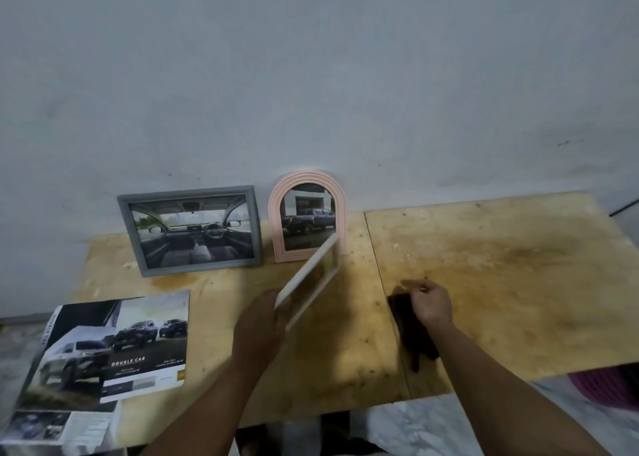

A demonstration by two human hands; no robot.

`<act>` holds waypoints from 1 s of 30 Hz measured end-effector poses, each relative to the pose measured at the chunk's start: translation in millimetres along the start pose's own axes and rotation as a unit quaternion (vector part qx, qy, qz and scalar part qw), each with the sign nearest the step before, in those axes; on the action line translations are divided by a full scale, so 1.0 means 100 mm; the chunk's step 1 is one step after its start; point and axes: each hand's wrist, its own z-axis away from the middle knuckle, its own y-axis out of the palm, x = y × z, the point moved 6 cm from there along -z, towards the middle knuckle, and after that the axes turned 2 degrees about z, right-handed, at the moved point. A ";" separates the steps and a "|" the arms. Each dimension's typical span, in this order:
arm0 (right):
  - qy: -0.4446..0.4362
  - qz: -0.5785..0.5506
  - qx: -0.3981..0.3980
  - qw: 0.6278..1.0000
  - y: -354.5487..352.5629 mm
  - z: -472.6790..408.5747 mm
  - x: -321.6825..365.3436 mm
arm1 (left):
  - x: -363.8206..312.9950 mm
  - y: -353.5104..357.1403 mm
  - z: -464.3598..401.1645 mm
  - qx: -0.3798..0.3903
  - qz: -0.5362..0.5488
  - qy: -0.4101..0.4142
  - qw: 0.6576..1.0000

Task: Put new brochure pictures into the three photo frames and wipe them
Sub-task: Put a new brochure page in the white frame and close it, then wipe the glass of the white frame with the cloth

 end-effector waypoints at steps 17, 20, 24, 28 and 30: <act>0.136 -0.138 0.101 0.976 0.00 -0.01 -0.72 | 0.61 0.79 0.55 0.026 0.238 -0.370 0.898; 0.181 -0.234 0.153 0.943 0.03 0.02 -0.68 | 0.58 0.80 0.59 0.070 0.125 -0.340 0.929; 0.206 -0.349 0.224 0.886 0.17 0.13 -0.48 | 0.53 0.75 0.64 0.105 -0.017 -0.269 0.957; 0.222 -0.415 0.249 0.846 0.37 0.20 -0.38 | 0.57 0.76 0.66 0.115 -0.190 -0.134 0.966; 0.219 -0.422 0.261 0.840 0.47 0.23 -0.36 | 0.67 0.86 0.61 0.150 -0.230 -0.069 0.959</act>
